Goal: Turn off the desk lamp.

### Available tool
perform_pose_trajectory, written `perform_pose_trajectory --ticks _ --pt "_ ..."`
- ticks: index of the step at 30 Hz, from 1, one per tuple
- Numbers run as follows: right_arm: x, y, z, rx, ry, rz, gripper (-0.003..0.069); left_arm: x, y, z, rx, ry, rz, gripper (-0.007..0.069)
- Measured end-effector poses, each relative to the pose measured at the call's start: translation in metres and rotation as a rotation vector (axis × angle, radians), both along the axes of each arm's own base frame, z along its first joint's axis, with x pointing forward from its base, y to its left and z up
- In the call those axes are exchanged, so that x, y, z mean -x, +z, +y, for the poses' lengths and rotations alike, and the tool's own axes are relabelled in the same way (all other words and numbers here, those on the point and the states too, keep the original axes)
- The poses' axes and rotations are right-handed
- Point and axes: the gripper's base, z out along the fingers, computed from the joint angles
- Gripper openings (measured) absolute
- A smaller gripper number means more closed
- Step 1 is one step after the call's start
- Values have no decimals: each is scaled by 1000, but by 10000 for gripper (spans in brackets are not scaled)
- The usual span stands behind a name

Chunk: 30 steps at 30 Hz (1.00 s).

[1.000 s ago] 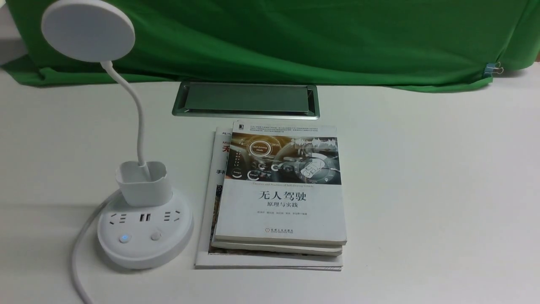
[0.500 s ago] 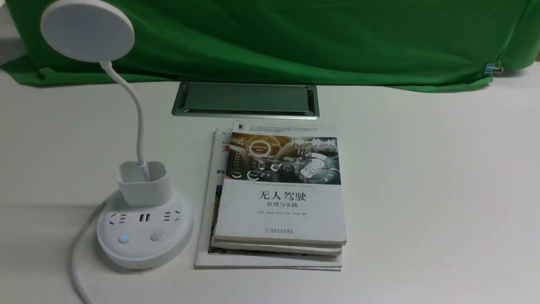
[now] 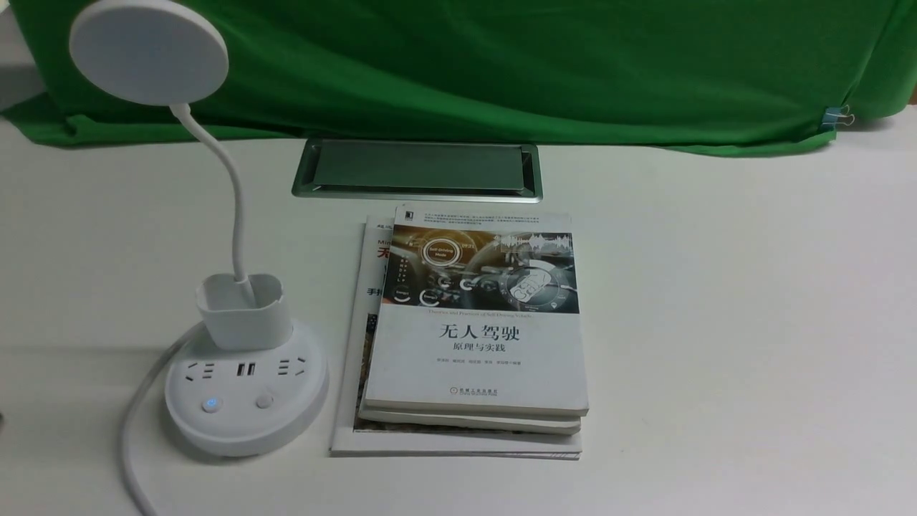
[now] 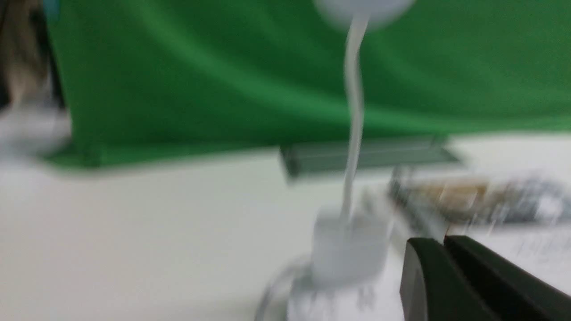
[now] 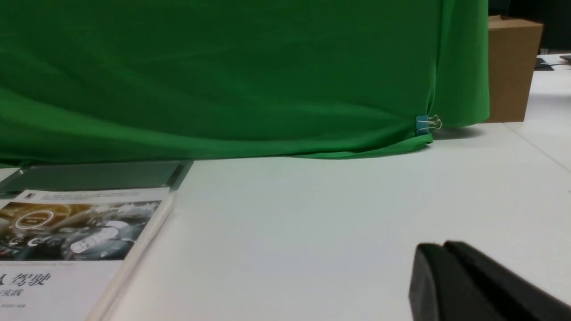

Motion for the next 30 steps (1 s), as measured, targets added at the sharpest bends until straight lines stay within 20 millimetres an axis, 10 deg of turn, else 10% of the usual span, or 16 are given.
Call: perform_pose_trajectory --ticks 6,30 --pt "0 0 0 0 0 -1 35 -8 -54 0 -43 4 144 19" --pt "0 0 0 0 0 1 35 -10 -47 1 -59 15 46 19"
